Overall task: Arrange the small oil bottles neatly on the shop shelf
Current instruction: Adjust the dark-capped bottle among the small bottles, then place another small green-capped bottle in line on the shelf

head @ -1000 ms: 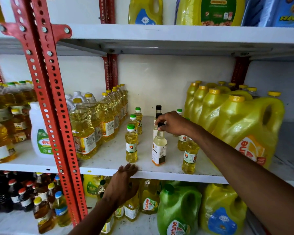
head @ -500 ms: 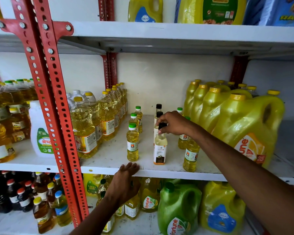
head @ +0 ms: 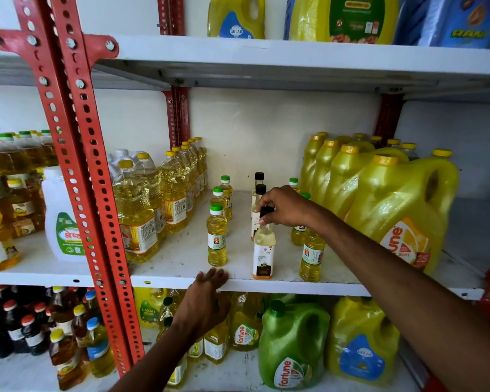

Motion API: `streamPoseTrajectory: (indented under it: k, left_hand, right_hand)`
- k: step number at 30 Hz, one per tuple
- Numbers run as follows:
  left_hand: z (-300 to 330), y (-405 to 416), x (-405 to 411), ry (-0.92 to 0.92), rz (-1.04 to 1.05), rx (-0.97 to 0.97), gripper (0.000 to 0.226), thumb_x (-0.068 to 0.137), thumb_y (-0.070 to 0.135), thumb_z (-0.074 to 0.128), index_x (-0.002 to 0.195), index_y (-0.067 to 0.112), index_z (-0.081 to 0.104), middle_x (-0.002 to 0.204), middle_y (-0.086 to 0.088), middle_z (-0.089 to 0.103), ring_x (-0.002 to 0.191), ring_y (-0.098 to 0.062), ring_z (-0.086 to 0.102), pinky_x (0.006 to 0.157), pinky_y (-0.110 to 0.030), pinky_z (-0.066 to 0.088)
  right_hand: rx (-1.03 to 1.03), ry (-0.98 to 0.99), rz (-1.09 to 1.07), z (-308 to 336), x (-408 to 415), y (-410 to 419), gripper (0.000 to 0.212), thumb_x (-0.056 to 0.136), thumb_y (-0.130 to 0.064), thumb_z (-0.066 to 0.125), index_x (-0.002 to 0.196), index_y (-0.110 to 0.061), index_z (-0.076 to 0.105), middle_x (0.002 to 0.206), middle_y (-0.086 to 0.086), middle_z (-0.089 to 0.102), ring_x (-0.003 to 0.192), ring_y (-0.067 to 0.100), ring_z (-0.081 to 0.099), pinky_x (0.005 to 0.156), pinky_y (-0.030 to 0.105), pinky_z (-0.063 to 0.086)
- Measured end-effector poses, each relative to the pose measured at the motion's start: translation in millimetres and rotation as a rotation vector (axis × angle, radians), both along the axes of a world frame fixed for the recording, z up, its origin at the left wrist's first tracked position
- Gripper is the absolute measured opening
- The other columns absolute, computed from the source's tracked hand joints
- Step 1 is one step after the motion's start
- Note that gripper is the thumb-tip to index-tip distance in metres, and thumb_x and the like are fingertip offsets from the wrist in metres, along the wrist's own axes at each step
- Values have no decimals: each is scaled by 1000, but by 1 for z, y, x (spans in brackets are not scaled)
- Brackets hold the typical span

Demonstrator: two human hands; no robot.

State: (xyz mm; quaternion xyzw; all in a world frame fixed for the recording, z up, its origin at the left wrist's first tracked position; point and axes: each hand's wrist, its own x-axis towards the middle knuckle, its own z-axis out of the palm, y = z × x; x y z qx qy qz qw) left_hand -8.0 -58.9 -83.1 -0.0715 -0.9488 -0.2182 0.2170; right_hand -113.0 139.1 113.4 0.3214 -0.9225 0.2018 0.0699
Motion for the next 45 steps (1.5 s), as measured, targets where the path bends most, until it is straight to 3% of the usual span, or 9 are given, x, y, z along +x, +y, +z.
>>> streamPoseTrajectory:
  k: [6, 9, 11, 15, 19, 22, 27, 35, 45]
  left_hand:
    - [4, -1, 1, -14, -22, -22, 63, 85, 32, 65, 142, 19, 40, 151, -3, 39, 143, -18, 26, 115, -29, 13]
    - [6, -10, 5, -24, -36, -68, 70, 86, 37, 64, 145, 18, 31, 154, -2, 29, 145, -18, 20, 117, -32, 12]
    - [7, -18, 5, -11, -2, -118, 73, 86, 35, 62, 146, 16, 27, 156, -3, 25, 146, -19, 15, 117, -36, 8]
    - [4, -43, 5, -35, 123, -106, 72, 85, 32, 61, 146, 13, 29, 155, -7, 31, 146, -20, 18, 119, -40, 11]
    - [-4, -49, 9, -63, 101, -93, 65, 87, 29, 55, 145, 13, 31, 155, -6, 31, 146, -16, 15, 119, -37, 8]
    - [0, -51, 6, -77, 106, -73, 66, 85, 29, 57, 145, 15, 31, 155, -3, 31, 146, -15, 17, 120, -37, 11]
    - [1, -61, 4, -79, 115, -53, 69, 84, 38, 60, 144, 17, 33, 155, -2, 32, 145, -14, 18, 120, -38, 13]
    - [-1, -63, 3, -77, 120, -13, 73, 82, 43, 62, 144, 14, 34, 155, -5, 31, 146, -16, 18, 120, -38, 10]
    - [5, -61, 7, -82, 114, 5, 71, 85, 35, 64, 145, 12, 32, 156, -4, 30, 146, -16, 15, 120, -38, 8]
  right_hand:
    - [44, -6, -21, 2, 5, 1, 46, 71, -23, 81, 114, -12, 67, 111, 17, 70, 70, 10, 58, 74, 27, 51]
    - [109, -11, -51, 7, 10, 4, 65, 67, -33, 83, 125, -18, 59, 123, 14, 65, 107, 23, 62, 94, 36, 51]
    - [114, 15, -58, 13, 13, 3, 73, 65, -38, 83, 129, -17, 56, 125, 11, 65, 115, 24, 60, 98, 37, 49]
    - [34, 113, 31, 17, 18, -29, 59, 77, -31, 76, 130, -17, 57, 133, 7, 62, 120, 22, 58, 98, 28, 44]
    - [141, 86, 129, -1, 12, -76, 51, 85, -12, 65, 134, -18, 53, 142, 9, 53, 129, 25, 50, 104, 29, 39]
    - [225, 31, 126, -8, -5, -92, 46, 85, -6, 62, 129, -19, 56, 140, 9, 54, 127, 27, 50, 105, 34, 42]
    - [202, 26, 107, -1, -14, -103, 30, 85, -11, 65, 115, -12, 66, 125, 10, 64, 116, 26, 57, 89, 24, 38]
    - [71, 49, 46, -3, -10, -109, 32, 82, -24, 70, 110, -7, 70, 113, 14, 69, 105, 26, 62, 74, 19, 36]
    - [89, -16, 74, 2, 3, -106, 37, 71, -12, 80, 107, -10, 71, 116, 11, 67, 102, 23, 64, 78, 28, 51]
